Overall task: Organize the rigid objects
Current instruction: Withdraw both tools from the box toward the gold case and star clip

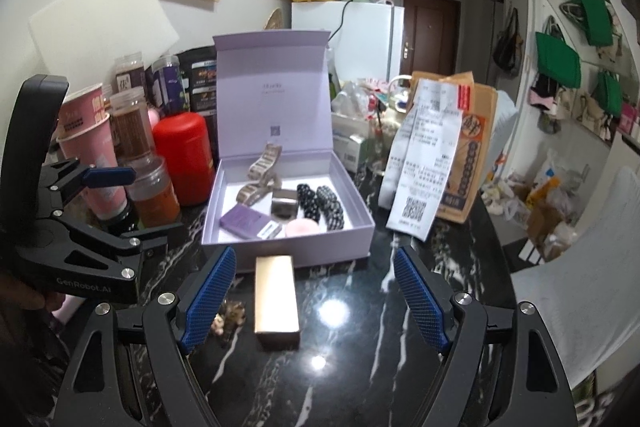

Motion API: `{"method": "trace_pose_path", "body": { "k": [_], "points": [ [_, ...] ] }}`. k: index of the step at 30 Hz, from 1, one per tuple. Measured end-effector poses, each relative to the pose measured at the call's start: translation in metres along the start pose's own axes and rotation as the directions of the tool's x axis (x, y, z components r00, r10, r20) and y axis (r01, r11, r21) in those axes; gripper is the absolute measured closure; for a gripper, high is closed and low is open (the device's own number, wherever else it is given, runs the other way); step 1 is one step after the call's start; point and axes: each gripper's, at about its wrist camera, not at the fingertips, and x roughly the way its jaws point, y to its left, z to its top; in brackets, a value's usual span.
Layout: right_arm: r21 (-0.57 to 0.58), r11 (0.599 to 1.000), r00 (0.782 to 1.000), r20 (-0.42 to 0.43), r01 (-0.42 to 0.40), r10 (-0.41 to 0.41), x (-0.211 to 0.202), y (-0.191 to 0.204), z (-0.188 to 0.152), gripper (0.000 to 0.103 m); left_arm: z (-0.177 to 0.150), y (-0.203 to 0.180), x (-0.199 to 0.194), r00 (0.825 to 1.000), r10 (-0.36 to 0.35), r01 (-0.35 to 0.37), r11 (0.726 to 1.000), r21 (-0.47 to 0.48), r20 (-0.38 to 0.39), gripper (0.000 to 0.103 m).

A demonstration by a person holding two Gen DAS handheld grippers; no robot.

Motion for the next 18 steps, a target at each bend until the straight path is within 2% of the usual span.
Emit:
{"method": "trace_pose_path", "body": {
  "k": [4,18],
  "points": [
    [0.014,1.000,1.000,-0.024,-0.017,0.018,0.006,0.000,-0.011,0.021,-0.014,0.003,0.008,0.999,-0.042,0.041,0.999,-0.019,-0.035,0.000],
    [0.042,0.997,0.991,-0.115,-0.059,0.063,0.038,0.006,-0.048,0.021,-0.045,0.006,0.030,0.991,-0.082,0.078,0.996,-0.033,-0.110,0.000]
  ]
}}
